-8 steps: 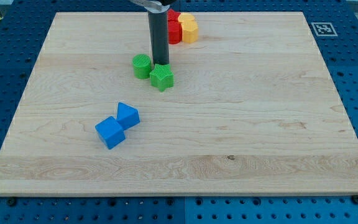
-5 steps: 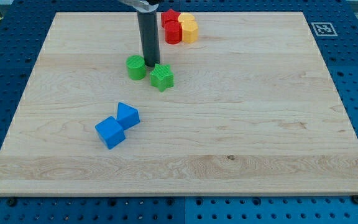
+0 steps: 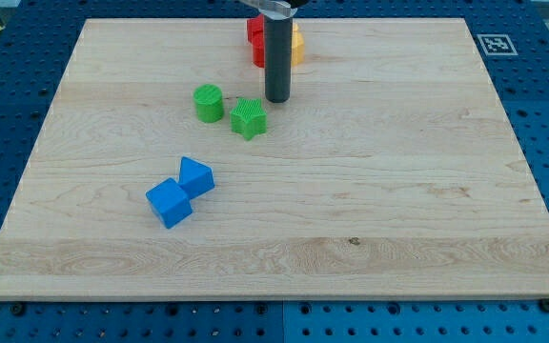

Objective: Slide the green circle to the left side of the red star

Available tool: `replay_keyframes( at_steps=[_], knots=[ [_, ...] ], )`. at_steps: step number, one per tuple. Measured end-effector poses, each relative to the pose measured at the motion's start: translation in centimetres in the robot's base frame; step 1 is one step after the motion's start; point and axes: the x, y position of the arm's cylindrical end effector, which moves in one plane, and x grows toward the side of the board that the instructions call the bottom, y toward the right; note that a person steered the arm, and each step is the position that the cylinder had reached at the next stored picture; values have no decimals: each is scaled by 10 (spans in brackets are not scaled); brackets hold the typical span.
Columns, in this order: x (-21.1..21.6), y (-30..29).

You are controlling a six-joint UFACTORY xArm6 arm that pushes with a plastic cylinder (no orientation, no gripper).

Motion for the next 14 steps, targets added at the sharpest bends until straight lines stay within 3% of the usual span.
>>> replay_keyframes(
  at_steps=[5, 8, 10, 12, 14],
  knots=[
    [4, 0],
    [43, 12],
    [85, -26],
    [86, -51],
    [15, -67]
  ],
)
